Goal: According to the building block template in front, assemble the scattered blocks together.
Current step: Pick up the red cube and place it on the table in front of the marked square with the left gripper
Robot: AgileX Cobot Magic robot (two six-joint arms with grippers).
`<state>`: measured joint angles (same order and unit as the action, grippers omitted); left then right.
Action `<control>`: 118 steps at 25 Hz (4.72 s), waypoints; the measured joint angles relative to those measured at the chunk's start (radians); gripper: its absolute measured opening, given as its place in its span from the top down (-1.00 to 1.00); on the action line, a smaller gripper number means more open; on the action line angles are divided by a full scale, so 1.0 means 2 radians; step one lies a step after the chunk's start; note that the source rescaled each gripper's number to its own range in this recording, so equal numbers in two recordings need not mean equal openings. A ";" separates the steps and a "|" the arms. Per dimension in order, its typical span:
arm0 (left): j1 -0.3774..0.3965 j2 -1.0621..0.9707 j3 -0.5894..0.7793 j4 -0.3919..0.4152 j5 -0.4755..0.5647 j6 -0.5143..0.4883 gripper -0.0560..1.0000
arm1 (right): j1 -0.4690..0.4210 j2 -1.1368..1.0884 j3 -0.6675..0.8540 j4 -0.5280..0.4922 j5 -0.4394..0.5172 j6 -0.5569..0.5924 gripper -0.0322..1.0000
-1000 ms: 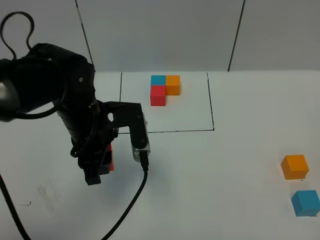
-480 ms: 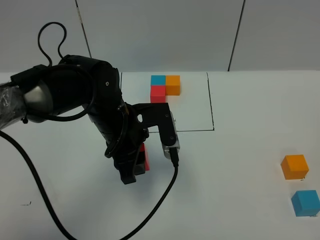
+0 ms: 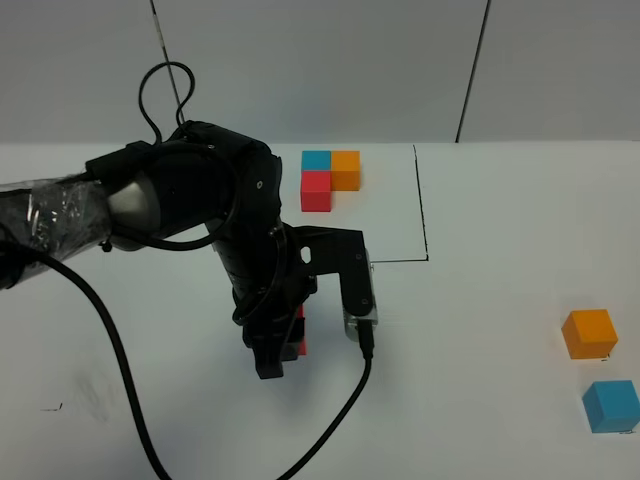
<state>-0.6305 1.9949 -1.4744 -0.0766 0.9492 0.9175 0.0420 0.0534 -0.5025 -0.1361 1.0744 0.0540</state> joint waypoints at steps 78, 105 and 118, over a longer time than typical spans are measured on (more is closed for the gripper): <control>-0.034 0.116 -0.028 0.019 -0.021 -0.086 0.89 | 0.000 0.000 0.000 0.000 0.000 0.000 0.94; -0.035 0.120 -0.032 0.009 -0.024 -0.090 0.32 | 0.000 0.000 0.000 0.000 0.000 0.000 0.94; -0.037 0.118 -0.033 0.003 -0.027 -0.111 -0.91 | 0.000 0.000 0.000 0.000 0.000 0.000 0.94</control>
<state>-0.7045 2.2303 -1.5400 -0.0698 0.8946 0.6953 0.0420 0.0534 -0.5025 -0.1361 1.0744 0.0540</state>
